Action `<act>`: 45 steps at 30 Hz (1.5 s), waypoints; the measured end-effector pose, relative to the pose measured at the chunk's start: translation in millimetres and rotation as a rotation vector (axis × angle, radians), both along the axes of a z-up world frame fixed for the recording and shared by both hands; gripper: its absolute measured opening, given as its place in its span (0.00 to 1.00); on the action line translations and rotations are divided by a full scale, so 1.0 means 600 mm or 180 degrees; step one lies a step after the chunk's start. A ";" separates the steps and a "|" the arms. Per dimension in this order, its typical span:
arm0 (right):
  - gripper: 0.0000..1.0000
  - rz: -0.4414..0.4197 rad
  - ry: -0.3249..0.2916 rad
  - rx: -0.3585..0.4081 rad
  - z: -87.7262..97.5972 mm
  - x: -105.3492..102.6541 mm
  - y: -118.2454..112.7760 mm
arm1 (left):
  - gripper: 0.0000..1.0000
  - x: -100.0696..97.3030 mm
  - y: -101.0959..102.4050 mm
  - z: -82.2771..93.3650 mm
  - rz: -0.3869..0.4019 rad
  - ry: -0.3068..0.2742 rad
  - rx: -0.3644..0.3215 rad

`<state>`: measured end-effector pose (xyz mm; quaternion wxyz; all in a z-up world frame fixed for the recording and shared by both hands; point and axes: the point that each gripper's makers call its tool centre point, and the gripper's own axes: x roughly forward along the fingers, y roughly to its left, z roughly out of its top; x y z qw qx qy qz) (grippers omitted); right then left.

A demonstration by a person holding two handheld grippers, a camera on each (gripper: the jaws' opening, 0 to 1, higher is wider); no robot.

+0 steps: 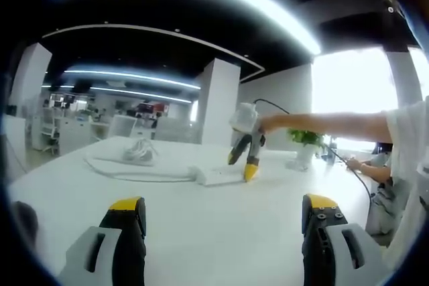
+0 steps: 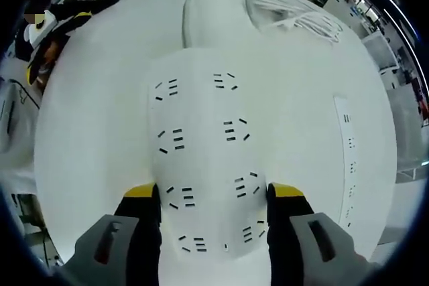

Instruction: Straighten the power strip on the desk, plug the charger into it

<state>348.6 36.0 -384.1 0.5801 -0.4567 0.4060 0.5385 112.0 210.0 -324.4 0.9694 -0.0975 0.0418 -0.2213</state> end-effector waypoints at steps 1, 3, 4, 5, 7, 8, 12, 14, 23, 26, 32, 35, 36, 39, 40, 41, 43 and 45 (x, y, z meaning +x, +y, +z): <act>0.62 -0.0012 0.0000 -0.0005 0.000 0.000 -0.001 | 0.99 0.000 -0.001 0.000 -0.0003 -0.0001 -0.0001; 0.62 -0.0053 0.0004 -0.0020 0.000 0.000 -0.004 | 0.99 -0.001 -0.001 0.001 -0.0007 -0.0001 0.0002; 0.62 -0.0069 0.0007 -0.0025 0.000 0.000 -0.005 | 0.99 -0.001 -0.002 0.001 -0.0008 -0.0002 0.0005; 0.62 -0.0089 0.0007 -0.0027 0.000 0.000 -0.006 | 0.99 -0.001 -0.002 0.001 -0.0009 -0.0005 0.0005; 0.62 -0.0122 0.0008 -0.0022 0.000 -0.001 -0.009 | 0.99 -0.002 -0.002 0.002 -0.0011 -0.0006 0.0003; 0.62 -0.0130 0.0008 -0.0020 0.000 -0.002 -0.009 | 0.99 -0.002 -0.002 0.002 -0.0012 -0.0005 0.0004; 0.63 -0.0175 0.0014 -0.0023 0.000 -0.001 -0.012 | 0.99 -0.002 -0.002 0.001 -0.0017 -0.0004 0.0008; 0.63 -0.0190 0.0015 -0.0027 -0.001 0.000 -0.013 | 0.99 -0.002 -0.002 0.001 -0.0014 -0.0005 0.0009; 0.63 -0.0262 0.0023 -0.0014 -0.001 0.001 -0.019 | 0.99 -0.003 -0.002 0.001 -0.0017 0.0004 0.0021; 0.63 -0.0269 0.0024 -0.0014 -0.001 0.001 -0.022 | 0.99 -0.003 -0.002 0.002 -0.0014 0.0002 0.0026; 0.63 -0.0268 0.0027 0.0009 -0.001 0.002 -0.027 | 0.99 -0.002 -0.004 0.003 -0.0022 0.0001 0.0030; 0.63 -0.0276 0.0030 -0.0001 -0.001 0.002 -0.032 | 0.99 -0.002 -0.006 0.004 -0.0029 0.0002 0.0041; 0.63 -0.0277 0.0029 0.0006 -0.001 0.002 -0.034 | 0.99 -0.001 -0.006 0.004 -0.0033 0.0000 0.0042; 0.63 -0.0274 0.0025 0.0038 0.000 0.002 -0.037 | 0.99 -0.001 -0.008 0.004 -0.0039 0.0004 0.0051; 0.63 -0.0276 0.0025 0.0042 0.000 0.003 -0.038 | 0.99 0.000 -0.009 0.003 -0.0042 0.0008 0.0048; 0.63 -0.0278 0.0025 0.0043 0.000 0.003 -0.039 | 0.99 0.000 -0.010 0.003 -0.0048 0.0010 0.0045; 0.63 -0.0278 0.0026 0.0042 0.001 0.003 -0.042 | 0.99 0.000 -0.011 0.004 -0.0055 0.0010 0.0047; 0.63 -0.0287 0.0028 0.0042 0.001 0.003 -0.045 | 0.99 0.001 -0.012 0.005 -0.0058 0.0004 0.0051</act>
